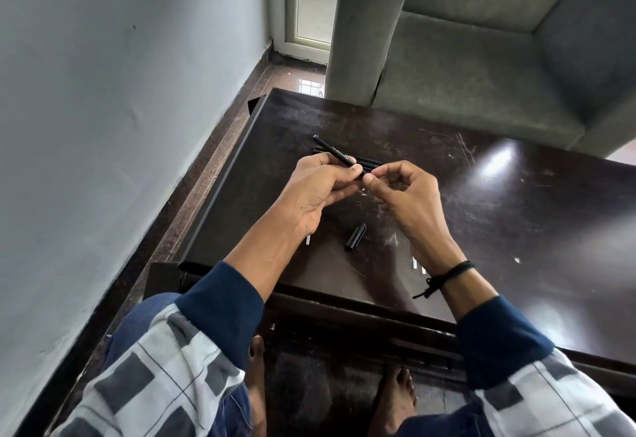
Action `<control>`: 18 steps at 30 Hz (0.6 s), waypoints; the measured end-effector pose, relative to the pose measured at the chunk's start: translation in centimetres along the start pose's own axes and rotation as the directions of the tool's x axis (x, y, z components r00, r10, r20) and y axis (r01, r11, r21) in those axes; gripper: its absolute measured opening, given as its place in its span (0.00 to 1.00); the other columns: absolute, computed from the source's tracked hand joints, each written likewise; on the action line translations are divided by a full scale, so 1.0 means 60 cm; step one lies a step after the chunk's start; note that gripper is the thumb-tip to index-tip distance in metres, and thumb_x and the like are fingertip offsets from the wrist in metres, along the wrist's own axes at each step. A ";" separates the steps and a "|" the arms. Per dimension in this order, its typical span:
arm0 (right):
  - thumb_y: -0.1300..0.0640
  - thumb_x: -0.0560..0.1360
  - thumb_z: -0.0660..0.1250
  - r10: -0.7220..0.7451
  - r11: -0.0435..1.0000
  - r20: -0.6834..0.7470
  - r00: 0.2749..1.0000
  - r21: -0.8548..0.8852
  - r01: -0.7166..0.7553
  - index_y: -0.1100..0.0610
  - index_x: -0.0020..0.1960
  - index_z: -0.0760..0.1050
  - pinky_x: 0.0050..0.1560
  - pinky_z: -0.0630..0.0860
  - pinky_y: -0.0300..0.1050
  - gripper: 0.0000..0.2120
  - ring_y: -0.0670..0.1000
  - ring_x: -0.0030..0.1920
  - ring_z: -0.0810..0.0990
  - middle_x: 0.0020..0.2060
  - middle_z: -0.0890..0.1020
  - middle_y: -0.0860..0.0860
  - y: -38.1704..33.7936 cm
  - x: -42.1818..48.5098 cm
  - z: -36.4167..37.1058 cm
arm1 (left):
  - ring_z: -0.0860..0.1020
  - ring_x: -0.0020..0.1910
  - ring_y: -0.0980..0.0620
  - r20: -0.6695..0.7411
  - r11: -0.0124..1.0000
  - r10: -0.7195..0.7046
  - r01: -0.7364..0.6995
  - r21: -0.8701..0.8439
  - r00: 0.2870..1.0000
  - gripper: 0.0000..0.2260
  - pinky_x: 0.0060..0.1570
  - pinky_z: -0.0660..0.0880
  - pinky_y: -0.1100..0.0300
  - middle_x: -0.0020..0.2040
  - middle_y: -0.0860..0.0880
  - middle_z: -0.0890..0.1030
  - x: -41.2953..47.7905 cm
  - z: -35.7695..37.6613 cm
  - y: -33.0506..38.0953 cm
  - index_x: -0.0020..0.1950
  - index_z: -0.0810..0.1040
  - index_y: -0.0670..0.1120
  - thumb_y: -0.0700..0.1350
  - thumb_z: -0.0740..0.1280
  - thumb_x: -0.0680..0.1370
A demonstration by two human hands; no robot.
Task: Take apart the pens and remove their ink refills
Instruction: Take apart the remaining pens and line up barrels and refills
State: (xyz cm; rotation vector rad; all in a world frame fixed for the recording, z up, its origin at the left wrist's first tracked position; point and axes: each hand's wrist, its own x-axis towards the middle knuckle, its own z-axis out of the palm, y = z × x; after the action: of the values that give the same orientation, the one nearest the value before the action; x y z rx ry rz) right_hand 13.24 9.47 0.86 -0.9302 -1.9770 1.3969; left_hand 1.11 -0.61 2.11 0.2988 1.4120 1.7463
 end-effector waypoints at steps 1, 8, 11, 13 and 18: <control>0.50 0.75 0.76 0.011 1.000 -0.004 1.000 0.006 -0.011 0.52 0.47 0.82 0.44 0.79 0.47 0.06 0.45 0.38 0.80 0.38 0.84 0.51 -0.001 -0.001 0.001 | 0.85 0.47 0.47 -0.002 1.000 0.001 -0.001 -0.007 1.000 0.07 0.50 0.83 0.59 0.46 0.43 0.84 0.000 0.000 0.000 0.54 0.81 0.39 0.33 0.71 0.77; 0.58 0.78 0.73 0.007 1.000 0.000 1.000 0.002 -0.007 0.54 0.46 0.82 0.40 0.77 0.45 0.02 0.45 0.35 0.79 0.36 0.84 0.50 -0.002 0.001 0.001 | 0.86 0.44 0.49 -0.005 1.000 -0.011 0.011 -0.026 1.000 0.06 0.47 0.83 0.61 0.42 0.45 0.85 0.000 -0.002 0.001 0.52 0.81 0.39 0.32 0.71 0.76; 0.57 0.75 0.76 -0.001 1.000 0.000 1.000 -0.006 0.001 0.52 0.47 0.83 0.44 0.80 0.48 0.04 0.47 0.39 0.80 0.39 0.85 0.51 0.002 0.003 -0.002 | 0.86 0.43 0.50 -0.006 1.000 -0.007 0.007 -0.027 1.000 0.06 0.48 0.83 0.60 0.41 0.46 0.85 0.001 -0.002 0.000 0.53 0.81 0.38 0.32 0.71 0.76; 0.53 0.74 0.77 0.008 1.000 0.000 1.000 0.002 -0.008 0.51 0.48 0.83 0.44 0.80 0.48 0.05 0.46 0.39 0.81 0.41 0.86 0.51 0.000 0.002 -0.002 | 0.86 0.43 0.50 -0.007 1.000 0.000 0.000 -0.026 1.000 0.07 0.50 0.83 0.59 0.41 0.46 0.85 0.001 -0.002 0.001 0.54 0.81 0.37 0.32 0.71 0.77; 0.52 0.80 0.70 0.054 0.998 -0.011 0.998 0.023 -0.053 0.53 0.48 0.83 0.38 0.75 0.40 0.06 0.42 0.33 0.79 0.36 0.85 0.49 -0.004 0.000 0.000 | 0.85 0.47 0.45 -0.022 0.999 -0.004 0.003 -0.033 1.000 0.10 0.50 0.83 0.59 0.46 0.42 0.85 0.001 0.000 0.000 0.57 0.81 0.35 0.32 0.72 0.76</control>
State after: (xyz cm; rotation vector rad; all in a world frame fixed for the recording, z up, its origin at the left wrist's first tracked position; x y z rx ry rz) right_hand 13.17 9.44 1.11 -0.9857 -1.9369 1.4366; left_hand 1.07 -0.59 2.11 0.2599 1.3973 1.7734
